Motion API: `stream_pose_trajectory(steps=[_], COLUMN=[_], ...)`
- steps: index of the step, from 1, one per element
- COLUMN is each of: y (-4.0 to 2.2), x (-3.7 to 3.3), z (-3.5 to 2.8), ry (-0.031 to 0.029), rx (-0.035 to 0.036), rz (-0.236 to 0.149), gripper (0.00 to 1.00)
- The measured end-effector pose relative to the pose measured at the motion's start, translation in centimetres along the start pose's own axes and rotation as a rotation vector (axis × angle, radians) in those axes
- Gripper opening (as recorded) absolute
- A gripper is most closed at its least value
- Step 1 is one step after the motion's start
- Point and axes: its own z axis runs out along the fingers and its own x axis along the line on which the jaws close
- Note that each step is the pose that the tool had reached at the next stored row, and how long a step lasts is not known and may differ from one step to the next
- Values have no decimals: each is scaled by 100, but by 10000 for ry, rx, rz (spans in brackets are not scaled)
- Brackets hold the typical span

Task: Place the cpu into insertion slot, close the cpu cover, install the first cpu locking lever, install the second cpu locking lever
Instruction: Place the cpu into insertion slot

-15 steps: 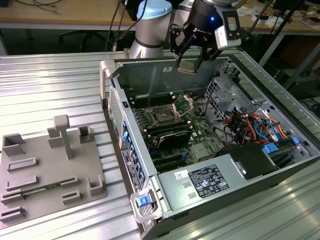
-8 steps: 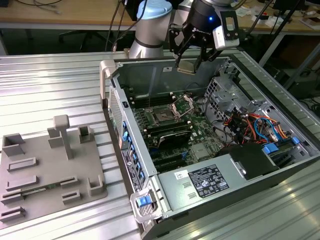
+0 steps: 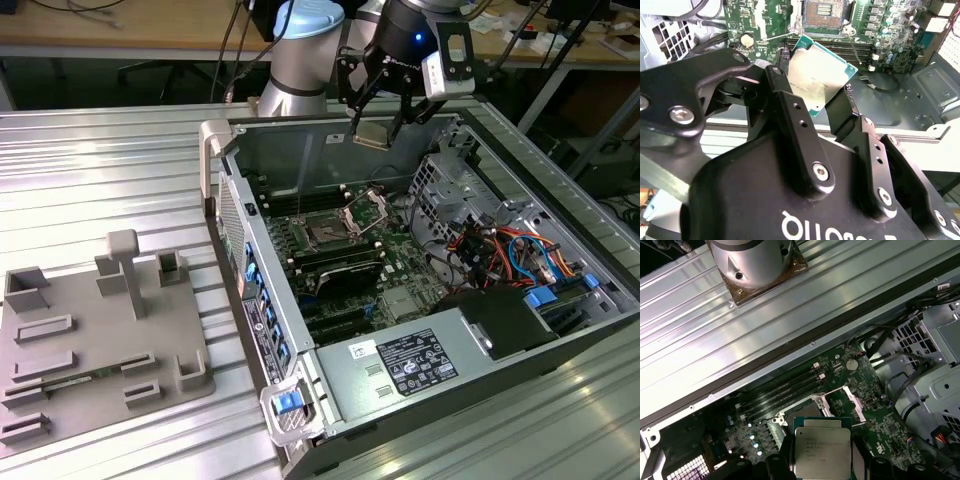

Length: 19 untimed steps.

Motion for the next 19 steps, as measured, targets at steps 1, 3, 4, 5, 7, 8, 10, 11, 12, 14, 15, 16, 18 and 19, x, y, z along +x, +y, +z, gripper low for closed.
stream_pose_trajectory(steps=[1,3,4,5,7,8,10,11,12,14,15,16,18,19], y=[0,-2,-2,-2,-3,-3,-4,-4,-5,-5,-6,-6,-7,-7], x=[1,4,4,4,5,6,7,8,8,10,10,11,12,12], z=[0,1,1,1,2,2,2,3,3,3,3,4,4,4], ry=[-5,-24,-31,-35,-43,-48,-63,-66,-71,-79,-86,-90,-99,-104], rx=[-1,-5,-7,-7,-10,-10,-13,-14,-16,-17,-18,-19,-22,-23], rz=[57,267,354,394,487,530,698,742,792,887,954,1004,1110,1170], gripper=[55,55,55,55,55,55,55,55,55,55,55,55,55,55])
